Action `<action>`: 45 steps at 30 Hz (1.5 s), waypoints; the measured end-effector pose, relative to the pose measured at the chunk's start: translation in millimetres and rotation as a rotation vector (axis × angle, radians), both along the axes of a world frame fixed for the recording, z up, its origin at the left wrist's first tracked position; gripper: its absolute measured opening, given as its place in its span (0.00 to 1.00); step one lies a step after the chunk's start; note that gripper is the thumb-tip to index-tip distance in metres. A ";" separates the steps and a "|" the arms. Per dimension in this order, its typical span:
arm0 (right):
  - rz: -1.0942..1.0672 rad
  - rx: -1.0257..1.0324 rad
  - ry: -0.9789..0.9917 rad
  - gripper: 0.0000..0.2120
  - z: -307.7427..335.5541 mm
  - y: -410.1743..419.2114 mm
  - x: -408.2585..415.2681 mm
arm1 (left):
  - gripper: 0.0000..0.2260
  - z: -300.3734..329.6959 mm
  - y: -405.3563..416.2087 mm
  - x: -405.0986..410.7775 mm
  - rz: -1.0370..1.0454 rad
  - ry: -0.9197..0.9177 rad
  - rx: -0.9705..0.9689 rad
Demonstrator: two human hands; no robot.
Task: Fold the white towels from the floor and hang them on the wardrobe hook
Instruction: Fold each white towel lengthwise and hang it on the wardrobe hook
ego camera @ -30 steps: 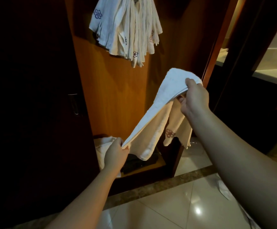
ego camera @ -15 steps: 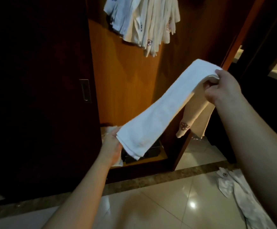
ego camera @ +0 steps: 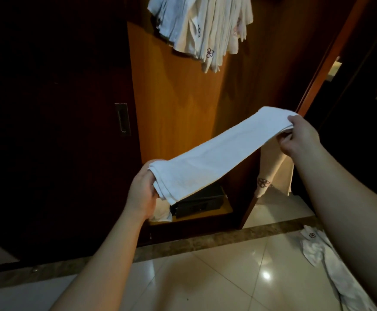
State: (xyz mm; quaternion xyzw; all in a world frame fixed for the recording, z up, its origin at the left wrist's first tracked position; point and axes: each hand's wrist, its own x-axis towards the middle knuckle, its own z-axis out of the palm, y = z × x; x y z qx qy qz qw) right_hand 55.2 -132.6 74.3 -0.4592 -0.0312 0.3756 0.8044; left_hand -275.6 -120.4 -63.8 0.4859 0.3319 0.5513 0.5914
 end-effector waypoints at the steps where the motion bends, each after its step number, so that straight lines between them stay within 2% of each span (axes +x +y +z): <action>1: 0.009 -0.002 -0.012 0.14 -0.6 -0.3 -0.3 | 0.12 0.1 0.1 -1.0 0.031 0.056 -0.001; 4: 0.030 -0.010 -0.041 0.16 -0.6 -1.3 0.6 | 0.11 0.4 1.4 -4.3 0.153 0.130 0.035; 6: 0.028 -0.027 -0.059 0.15 0.4 -1.7 2.3 | 0.08 3.6 1.8 -5.1 0.219 0.094 0.038; 10: 0.048 -0.050 -0.075 0.06 2.5 -0.8 5.4 | 0.11 10.8 4.5 -4.0 0.142 -0.242 -0.102; 13: 0.071 -0.051 -0.070 0.11 1.0 -0.1 4.9 | 0.14 9.5 4.5 -6.9 0.053 -0.407 -0.188; 18: 0.084 -0.043 -0.111 0.15 -5.7 -1.4 4.6 | 0.17 -8.7 9.6 -10.6 0.032 -0.504 -0.356; 20: 0.086 -0.034 -0.152 0.14 -8.5 0.0 4.8 | 0.20 -16.2 11.3 -5.1 0.039 -0.409 -0.471; 23: 0.078 0.014 -0.160 0.12 -8.9 4.1 5.5 | 0.03 -29.7 9.1 6.9 -0.030 -0.050 -0.524; 24: 0.073 0.030 -0.159 0.12 -8.0 5.5 5.9 | 0.07 -37.8 8.8 10.6 -0.062 0.016 -0.535; 27: 0.078 0.019 -0.199 0.16 -5.9 10.1 3.6 | 0.19 -58.5 6.2 23.5 -0.087 0.025 -0.602; 29: 0.099 -0.017 -0.255 0.18 -5.1 14.4 -0.9 | 0.21 -75.0 5.4 36.4 -0.034 -0.028 -0.660; 31: 0.119 -0.038 -0.320 0.16 -4.9 19.2 -8.3 | 0.23 -88.3 4.8 53.1 0.055 -0.036 -0.746; 34: 0.131 -0.014 -0.401 0.09 -5.1 25.7 -21.8 | 0.25 -97.8 3.0 78.5 0.111 0.035 -0.816; 40: 0.105 0.067 -0.423 0.12 8.4 36.2 -44.4 | 0.31 -83.8 7.3 108.6 0.004 0.308 -0.862; 42: 0.098 0.066 -0.430 0.15 13.9 39.8 -49.3 | 0.26 -62.5 9.3 115.6 0.079 0.342 -0.826; 44: 0.090 0.041 -0.441 0.20 19.6 43.0 -54.0 | 0.13 -34.6 5.4 122.2 0.165 0.233 -0.700; 45: 0.083 0.032 -0.445 0.20 21.8 44.7 -56.1 | 0.10 -18.8 0.0 125.6 0.138 0.154 -0.592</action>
